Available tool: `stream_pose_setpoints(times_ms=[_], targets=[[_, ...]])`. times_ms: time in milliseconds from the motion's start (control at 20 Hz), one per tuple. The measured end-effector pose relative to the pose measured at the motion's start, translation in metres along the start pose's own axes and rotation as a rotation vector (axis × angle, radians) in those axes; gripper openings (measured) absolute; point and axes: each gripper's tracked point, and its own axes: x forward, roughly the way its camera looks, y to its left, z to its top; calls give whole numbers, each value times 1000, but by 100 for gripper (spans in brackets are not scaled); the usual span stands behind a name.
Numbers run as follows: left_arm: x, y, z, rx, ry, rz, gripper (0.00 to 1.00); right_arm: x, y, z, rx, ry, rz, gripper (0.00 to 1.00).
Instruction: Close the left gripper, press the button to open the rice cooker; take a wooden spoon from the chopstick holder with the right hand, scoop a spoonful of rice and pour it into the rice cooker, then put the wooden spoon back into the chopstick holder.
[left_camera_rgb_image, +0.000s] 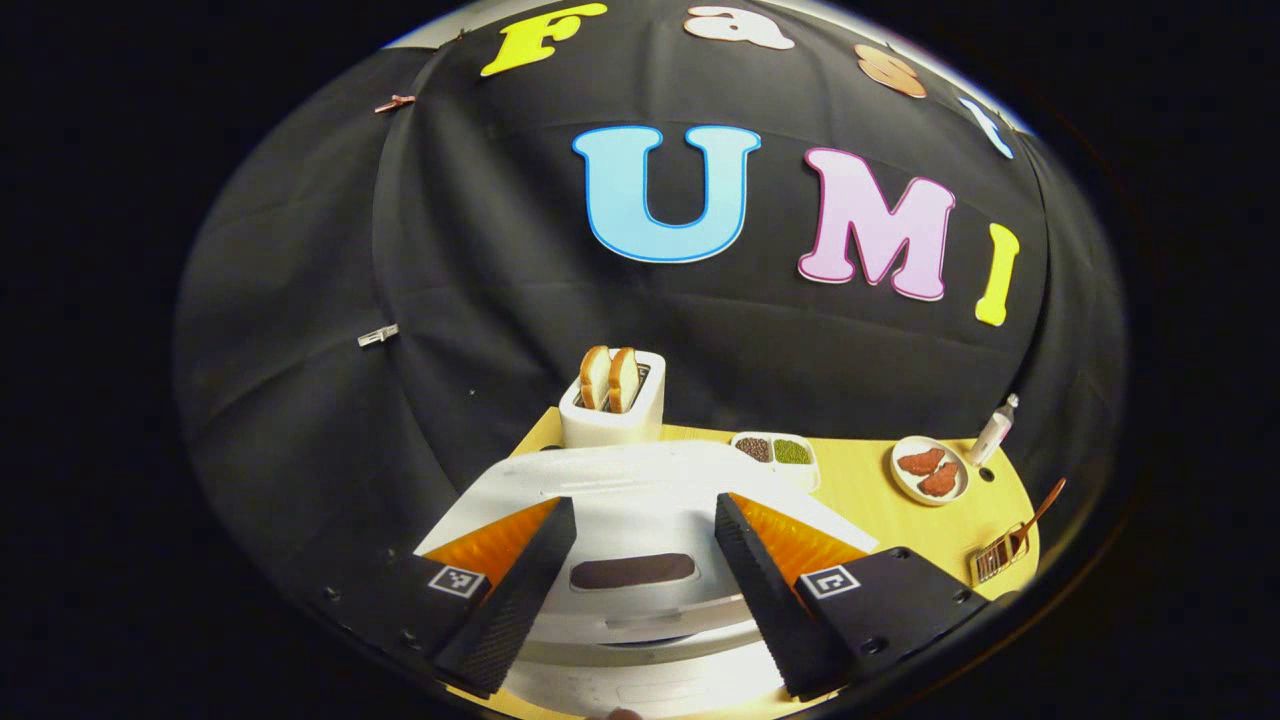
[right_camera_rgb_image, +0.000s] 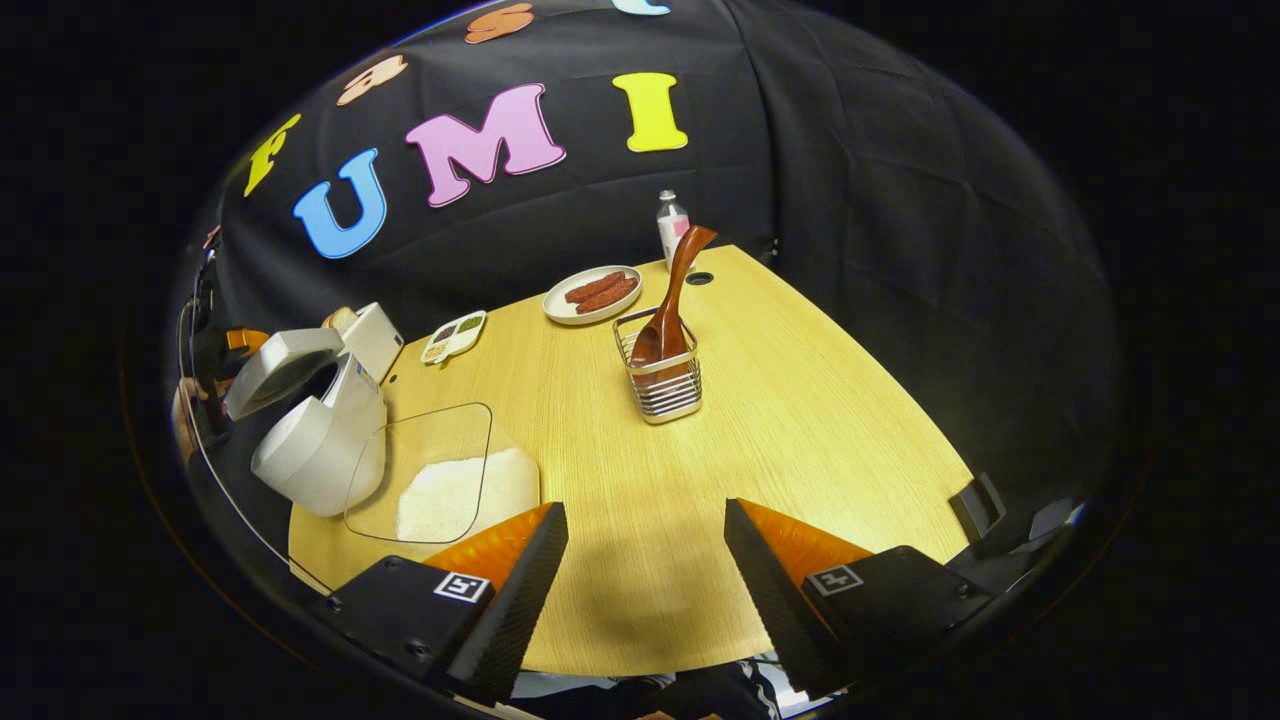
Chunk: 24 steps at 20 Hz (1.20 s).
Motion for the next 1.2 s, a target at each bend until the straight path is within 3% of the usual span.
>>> stream_pose_setpoints(times_ms=[400,950,1050,1200], targets=[[10,-1,-70,-17,76,13,98,-3,11,-10,-49,14,21,99],[11,-7,-72,38,7,13,99,-5,14,-22,-16,25,23,99],[2,-6,-71,38,9,29,98,-8,19,-21,-20,13,22,99],[-35,-9,-53,-5,-83,19,95,-14,24,-16,-44,-27,9,99]])
